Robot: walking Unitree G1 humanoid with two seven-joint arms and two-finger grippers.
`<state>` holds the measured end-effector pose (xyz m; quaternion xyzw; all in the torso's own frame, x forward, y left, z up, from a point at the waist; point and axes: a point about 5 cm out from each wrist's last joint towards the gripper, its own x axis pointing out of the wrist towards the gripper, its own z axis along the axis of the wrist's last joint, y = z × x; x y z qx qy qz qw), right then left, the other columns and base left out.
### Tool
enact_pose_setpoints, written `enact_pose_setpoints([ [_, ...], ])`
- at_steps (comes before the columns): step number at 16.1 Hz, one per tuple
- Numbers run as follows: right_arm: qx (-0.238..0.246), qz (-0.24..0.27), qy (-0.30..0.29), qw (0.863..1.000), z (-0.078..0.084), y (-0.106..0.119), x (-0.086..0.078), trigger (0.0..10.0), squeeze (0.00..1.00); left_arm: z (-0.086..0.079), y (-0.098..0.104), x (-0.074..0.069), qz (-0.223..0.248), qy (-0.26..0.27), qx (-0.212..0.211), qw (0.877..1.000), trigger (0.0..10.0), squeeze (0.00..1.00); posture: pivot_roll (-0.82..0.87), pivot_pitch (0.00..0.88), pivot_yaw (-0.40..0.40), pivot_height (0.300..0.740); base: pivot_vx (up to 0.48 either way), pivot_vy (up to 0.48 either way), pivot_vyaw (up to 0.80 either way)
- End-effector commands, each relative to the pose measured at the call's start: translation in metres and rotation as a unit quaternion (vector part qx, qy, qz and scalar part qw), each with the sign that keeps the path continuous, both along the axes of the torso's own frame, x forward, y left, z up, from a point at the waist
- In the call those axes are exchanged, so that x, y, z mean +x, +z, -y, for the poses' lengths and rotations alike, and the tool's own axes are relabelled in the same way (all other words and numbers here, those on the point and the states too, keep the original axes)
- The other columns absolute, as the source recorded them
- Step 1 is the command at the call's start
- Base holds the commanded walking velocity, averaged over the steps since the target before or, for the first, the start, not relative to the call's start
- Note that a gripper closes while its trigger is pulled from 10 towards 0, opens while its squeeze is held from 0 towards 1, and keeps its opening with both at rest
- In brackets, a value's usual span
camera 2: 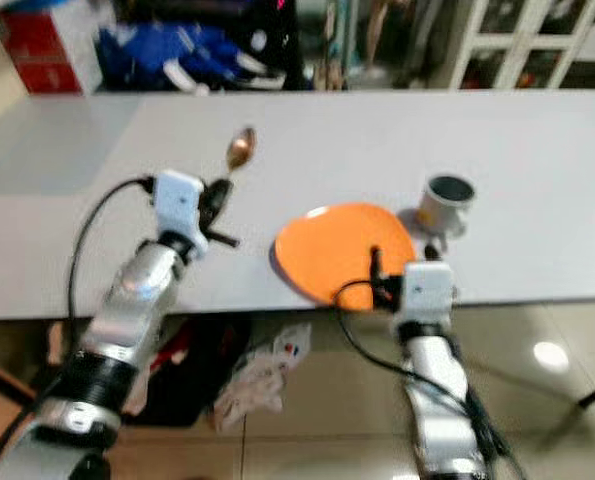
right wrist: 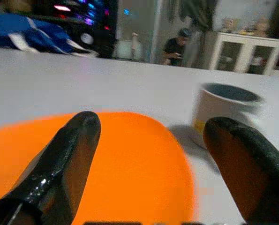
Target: Setting the table
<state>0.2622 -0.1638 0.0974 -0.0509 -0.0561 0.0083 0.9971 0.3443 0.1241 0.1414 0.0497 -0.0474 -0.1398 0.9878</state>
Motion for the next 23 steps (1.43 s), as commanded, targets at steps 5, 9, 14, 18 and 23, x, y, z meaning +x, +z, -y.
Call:
enact_pose_setpoints([
  [5,-0.008,0.017,0.008,1.0,0.002,0.007,-0.003,10.0,0.0,-0.006,0.013,0.008,-0.005,0.055,-0.004,0.998,10.0,0.0,-0.01,0.0,0.021,0.74,0.072,-0.061,0.0],
  [9,-0.006,0.017,0.014,1.0,0.0,0.01,-0.007,10.0,0.0,-0.02,0.0,0.021,-0.094,0.134,-0.023,0.986,10.0,0.0,-0.02,0.0,0.018,0.74,0.0,0.0,0.0],
  [14,-0.015,0.008,0.01,1.0,0.008,0.009,-0.014,10.0,0.0,-0.021,-0.014,0.035,-0.159,0.162,0.009,0.974,10.0,0.0,-0.06,0.0,0.006,0.74,0.0,0.0,0.0],
  [18,-0.019,-0.001,0.008,1.0,0.01,0.009,-0.024,10.0,0.0,-0.021,-0.034,0.035,-0.206,0.153,0.031,0.966,10.0,0.0,-0.1,0.0,0.008,0.74,0.0,0.0,0.0],
  [23,-0.022,-0.019,0.004,1.0,0.014,0.008,-0.041,10.0,0.0,-0.02,-0.048,0.03,-0.228,0.166,0.033,0.959,10.0,0.0,-0.13,0.0,0.002,0.74,0.0,0.0,0.0],
])
